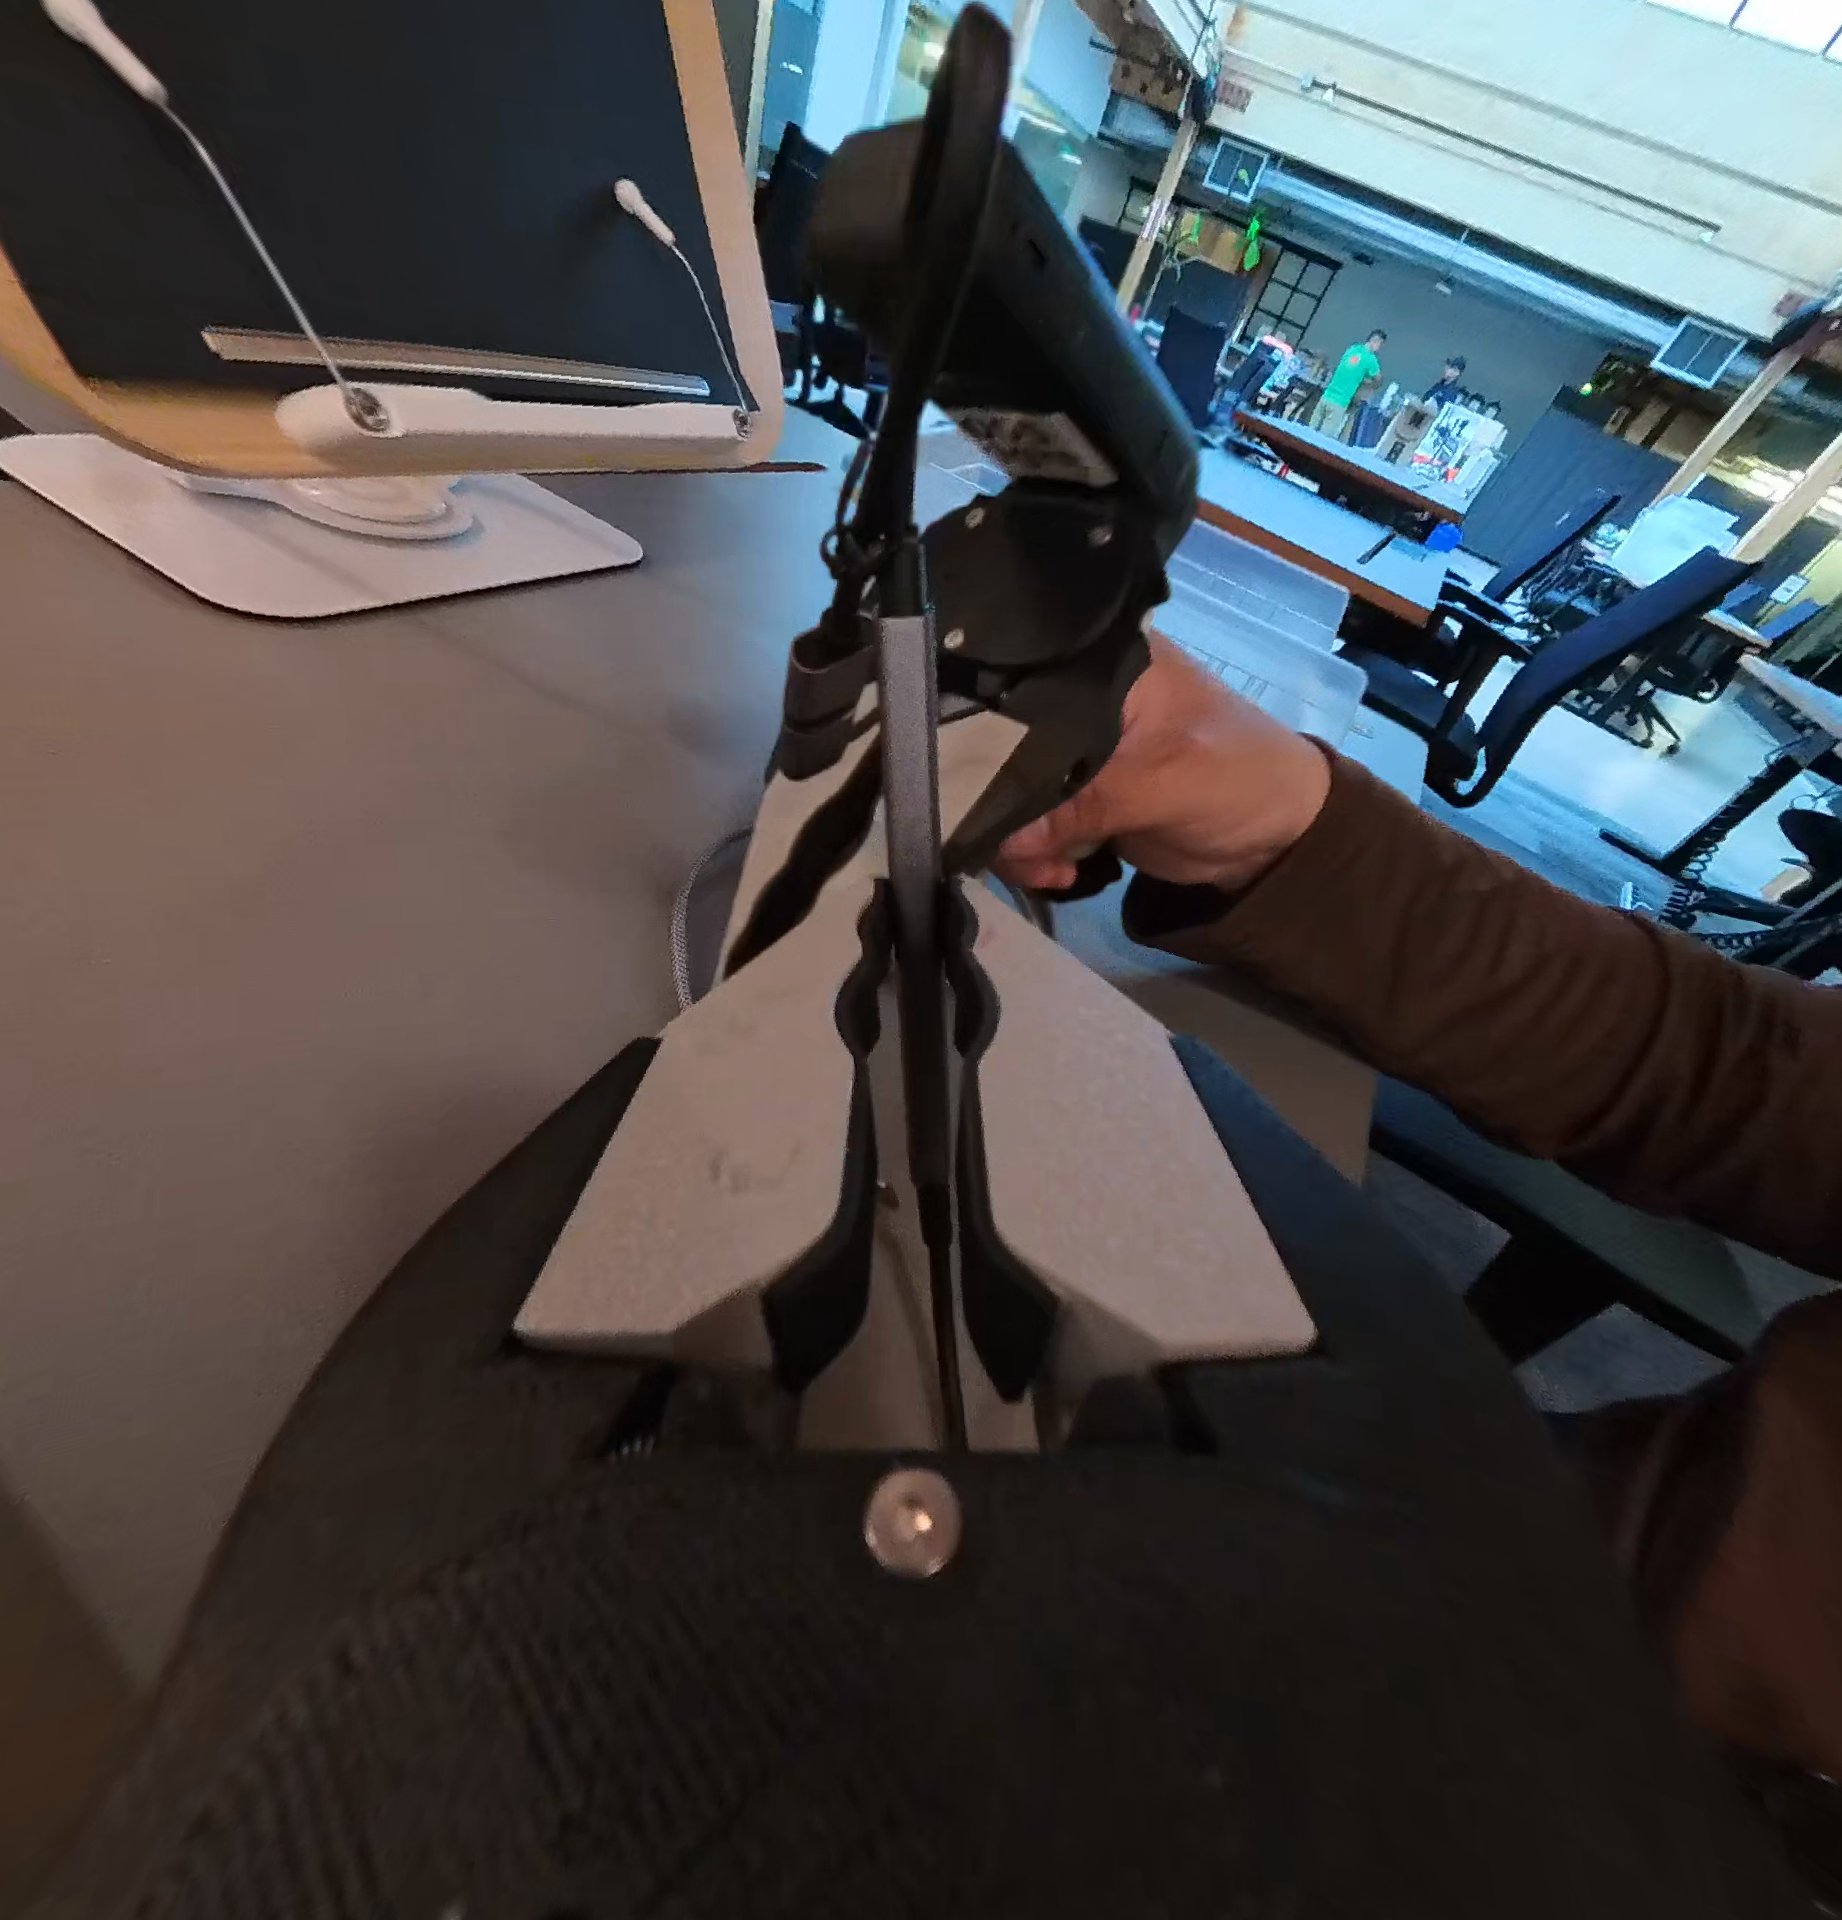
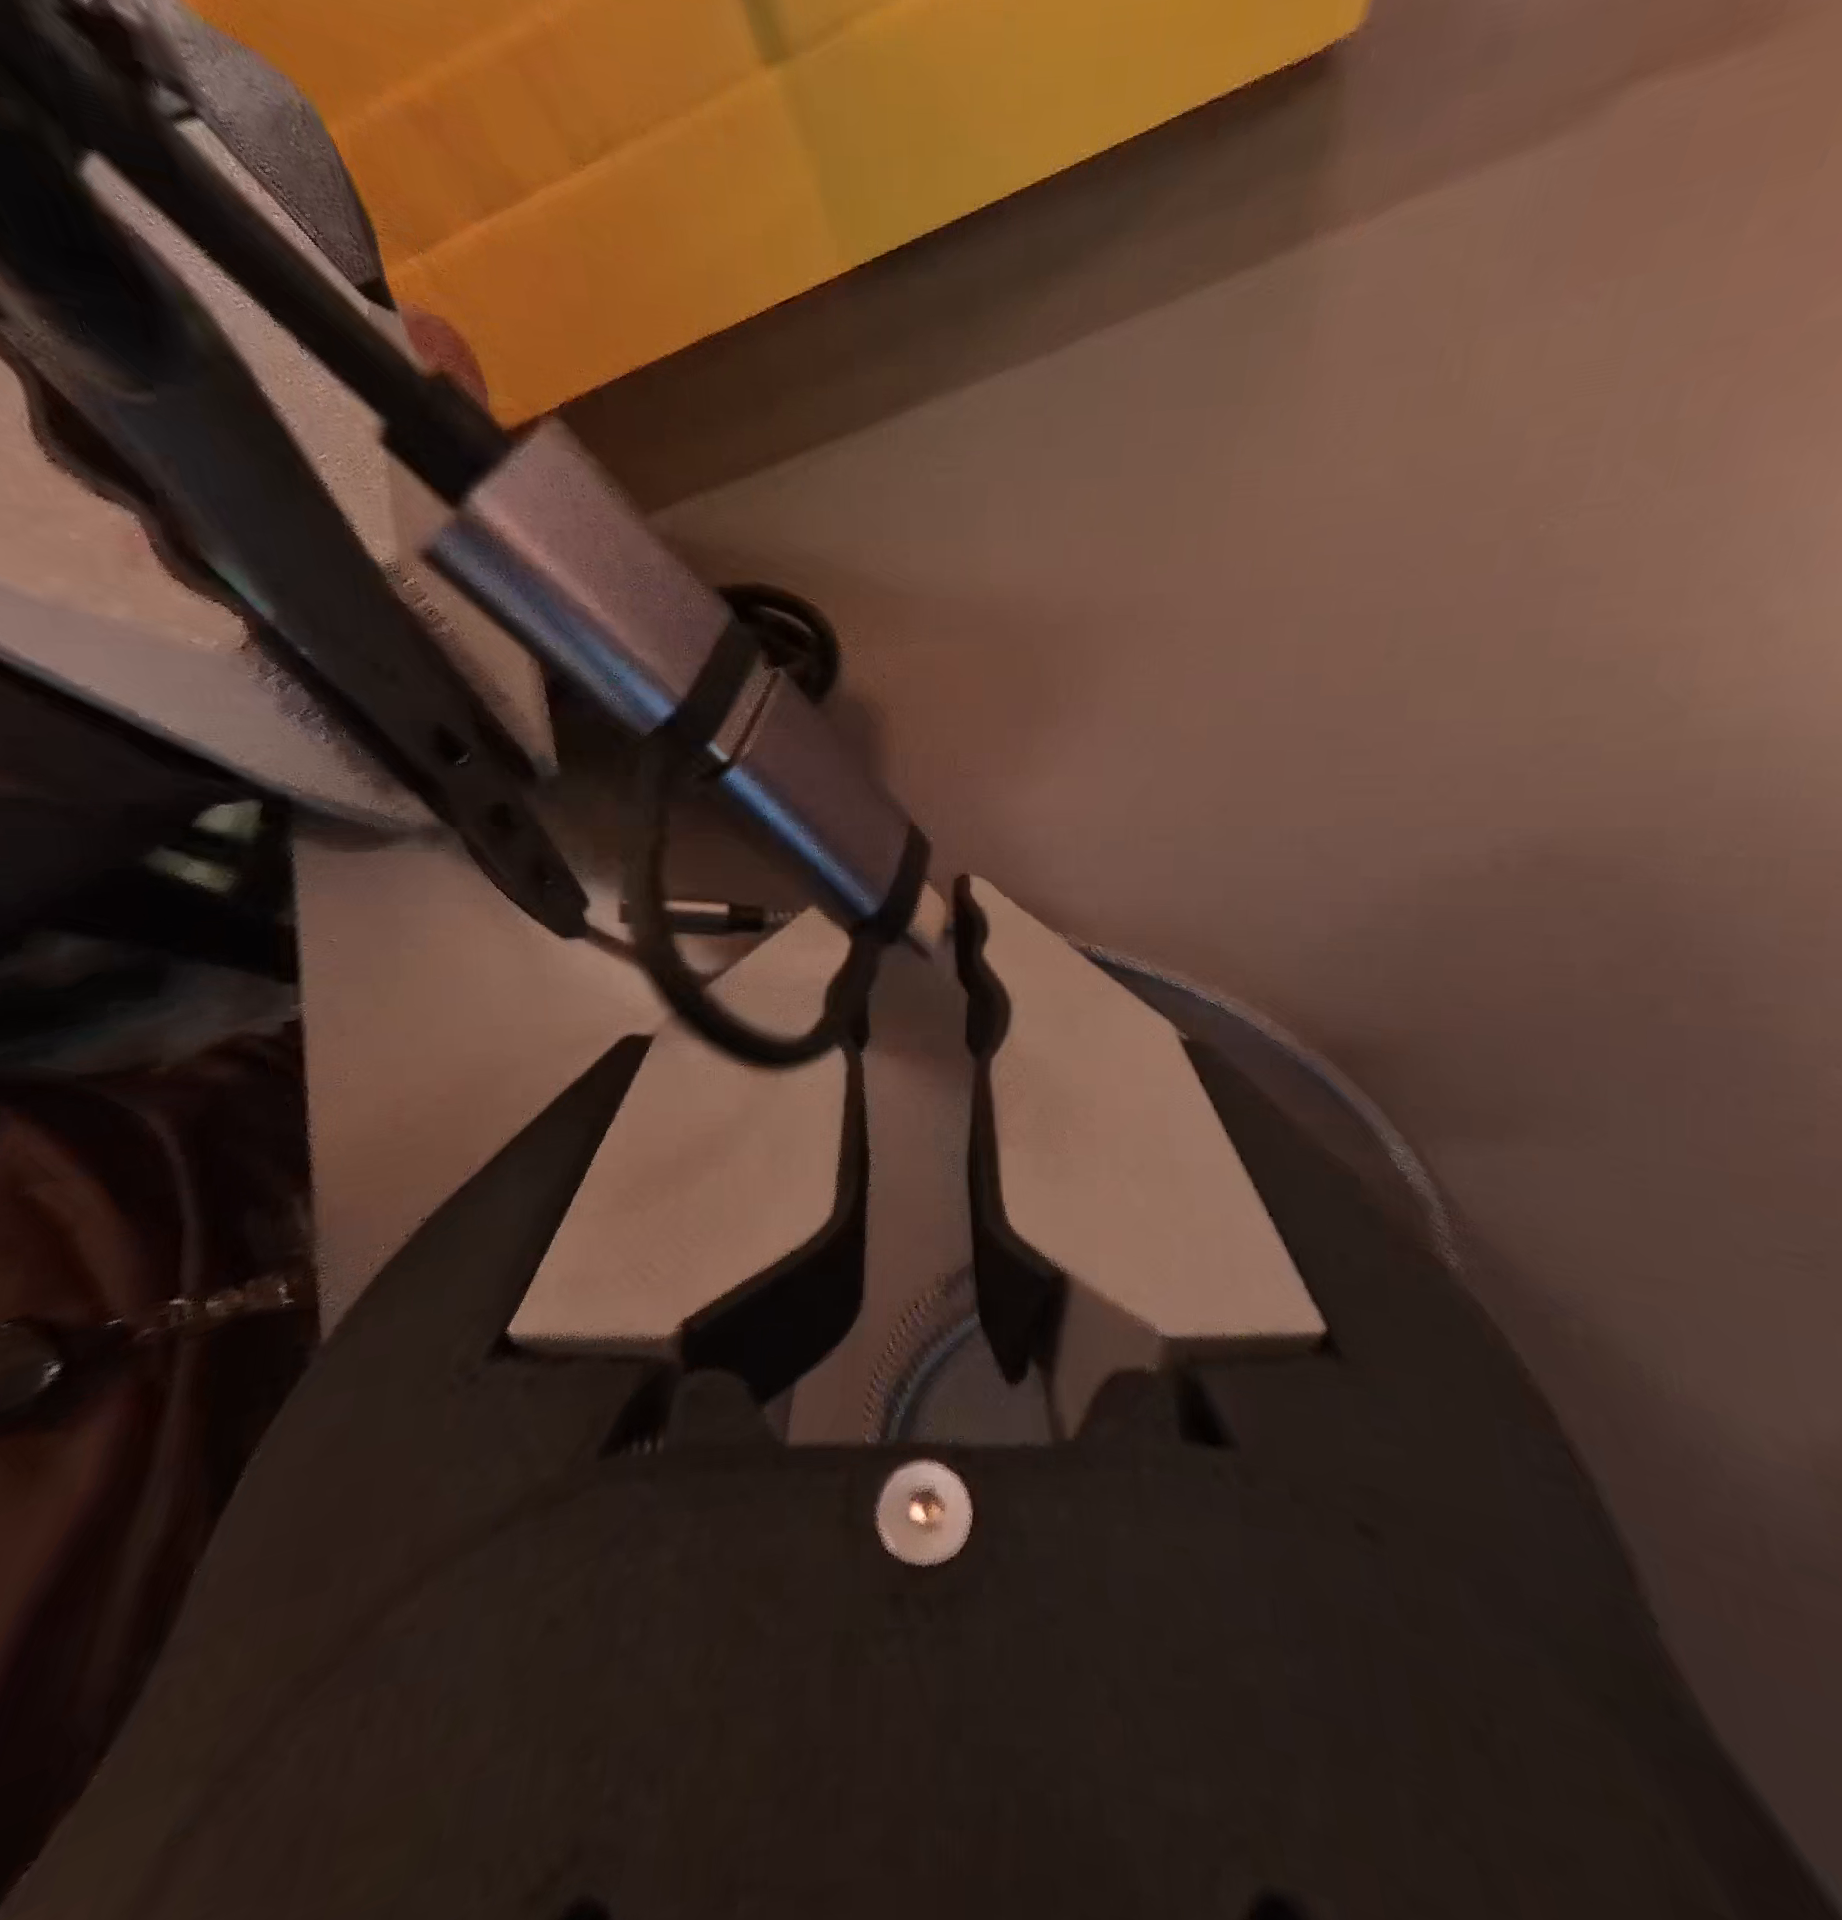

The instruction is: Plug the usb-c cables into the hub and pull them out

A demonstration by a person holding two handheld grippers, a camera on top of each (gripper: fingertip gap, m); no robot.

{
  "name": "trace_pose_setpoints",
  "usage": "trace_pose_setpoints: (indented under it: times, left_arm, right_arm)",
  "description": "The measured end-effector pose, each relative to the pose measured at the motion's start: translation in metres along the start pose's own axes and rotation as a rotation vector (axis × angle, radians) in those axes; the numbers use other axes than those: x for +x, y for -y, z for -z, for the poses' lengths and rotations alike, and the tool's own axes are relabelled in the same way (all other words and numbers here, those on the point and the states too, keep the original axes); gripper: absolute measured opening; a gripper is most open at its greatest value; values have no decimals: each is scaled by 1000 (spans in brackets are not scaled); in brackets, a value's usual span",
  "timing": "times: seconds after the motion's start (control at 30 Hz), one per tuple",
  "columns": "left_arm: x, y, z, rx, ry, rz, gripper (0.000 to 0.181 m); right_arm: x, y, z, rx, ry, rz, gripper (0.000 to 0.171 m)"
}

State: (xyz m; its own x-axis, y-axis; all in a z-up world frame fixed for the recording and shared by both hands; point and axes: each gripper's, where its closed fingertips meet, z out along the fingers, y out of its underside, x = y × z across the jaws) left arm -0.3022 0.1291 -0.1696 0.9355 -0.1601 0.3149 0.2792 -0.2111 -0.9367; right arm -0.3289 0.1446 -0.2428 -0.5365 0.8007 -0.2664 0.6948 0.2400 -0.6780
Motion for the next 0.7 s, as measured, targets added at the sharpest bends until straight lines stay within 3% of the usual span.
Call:
trace_pose_setpoints:
  times: [0.07, 0.23, 0.5, 0.57, 0.63, 0.7]
  left_arm:
    - [1, 1, 0, 1, -4, 0, 6]
    - [12, 11, 8, 17, -41, 2, 6]
    - [28, 27, 32, 89, -11, -37, 6]
    - [28, 28, 40, 116, -28, -4, 6]
    - [25, 27, 46, 133, -33, 20, 6]
    - [26, 26, 51, 149, -56, 34, 7]
  right_arm:
    - [3, 1, 14, 33, -30, 20, 16]
    - [-19, -14, 35, 43, 97, 152, 24]
    - [-34, -20, -1, -25, 80, 545, 36]
    - [-39, -19, -13, -49, 108, 579, 33]
    - [-39, -20, -23, -76, 138, 583, 16]
    - [-41, -23, -29, -93, 189, 560, 10]
